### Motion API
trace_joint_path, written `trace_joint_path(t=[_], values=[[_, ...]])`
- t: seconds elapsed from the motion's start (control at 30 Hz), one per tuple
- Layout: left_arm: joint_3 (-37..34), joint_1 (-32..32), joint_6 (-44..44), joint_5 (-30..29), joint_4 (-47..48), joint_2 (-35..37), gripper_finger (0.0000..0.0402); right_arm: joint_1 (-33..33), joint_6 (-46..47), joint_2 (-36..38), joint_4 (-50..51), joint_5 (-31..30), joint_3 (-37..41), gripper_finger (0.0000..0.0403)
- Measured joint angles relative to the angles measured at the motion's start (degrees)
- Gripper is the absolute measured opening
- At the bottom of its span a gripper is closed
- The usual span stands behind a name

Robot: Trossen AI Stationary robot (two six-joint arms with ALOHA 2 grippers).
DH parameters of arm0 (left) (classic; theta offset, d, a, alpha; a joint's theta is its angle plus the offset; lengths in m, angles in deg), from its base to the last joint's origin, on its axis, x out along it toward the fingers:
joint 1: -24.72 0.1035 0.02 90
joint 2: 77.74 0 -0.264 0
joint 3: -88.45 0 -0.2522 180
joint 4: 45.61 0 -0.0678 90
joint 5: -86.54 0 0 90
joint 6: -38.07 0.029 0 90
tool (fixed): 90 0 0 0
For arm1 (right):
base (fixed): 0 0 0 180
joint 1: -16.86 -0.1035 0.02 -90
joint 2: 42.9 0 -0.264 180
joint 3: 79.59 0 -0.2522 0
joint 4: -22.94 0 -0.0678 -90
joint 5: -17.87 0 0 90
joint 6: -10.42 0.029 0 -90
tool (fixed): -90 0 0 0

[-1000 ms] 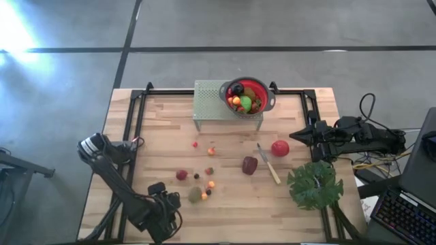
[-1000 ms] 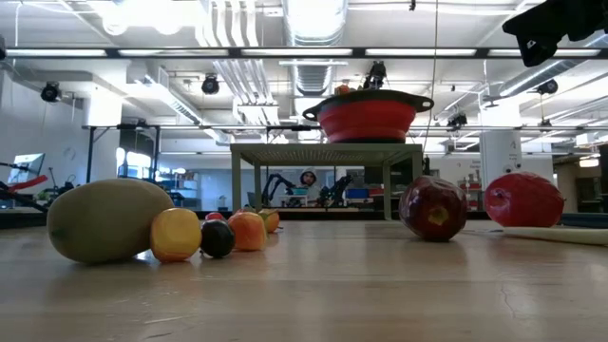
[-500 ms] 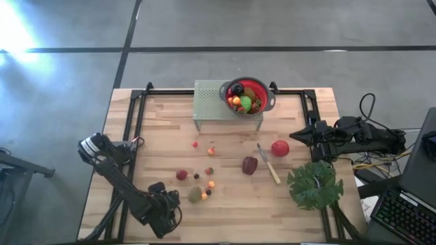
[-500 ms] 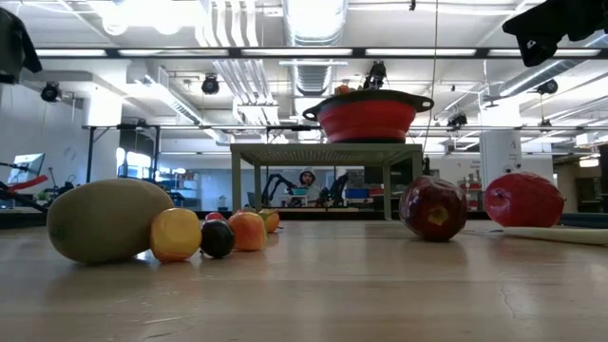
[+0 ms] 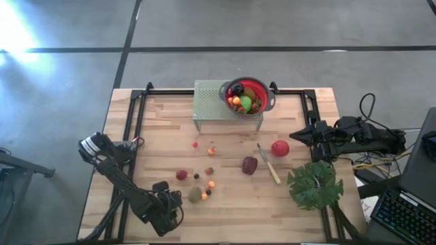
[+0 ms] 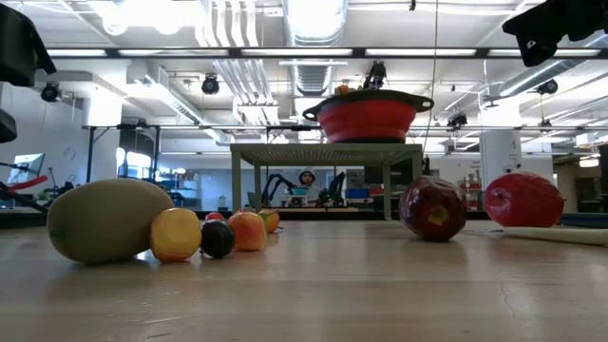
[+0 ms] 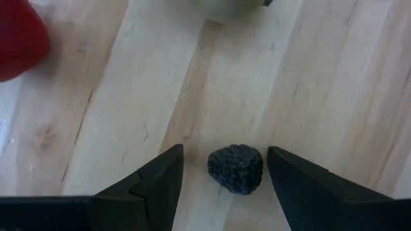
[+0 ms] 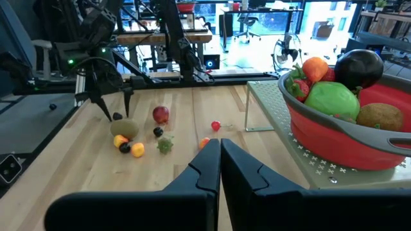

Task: Pick & Place Fruit
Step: Put the blackberry into the black strainer bowl on the shelf

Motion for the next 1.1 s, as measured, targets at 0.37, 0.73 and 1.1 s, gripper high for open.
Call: trace_joint_path(t=[0.37, 0.73, 1.1], values=[[0.0, 0.01, -0.85, 0.66, -0.11, -0.02, 0.0231, 0.0, -0.02, 0.0, 0.0, 0.0, -0.02, 0.0008], [0.02, 0.33, 1.43, 1.73, -0.28, -0.04, 0.0176, 0.0, 0.0, 0.01, 0.0, 0.0, 0.0, 0.0008], [0.07, 0.56, 3.16, 2.31, -0.14, 0.07, 0.0118, 0.01, -0.02, 0.01, 0.01, 0.0, -0.01, 0.0008]])
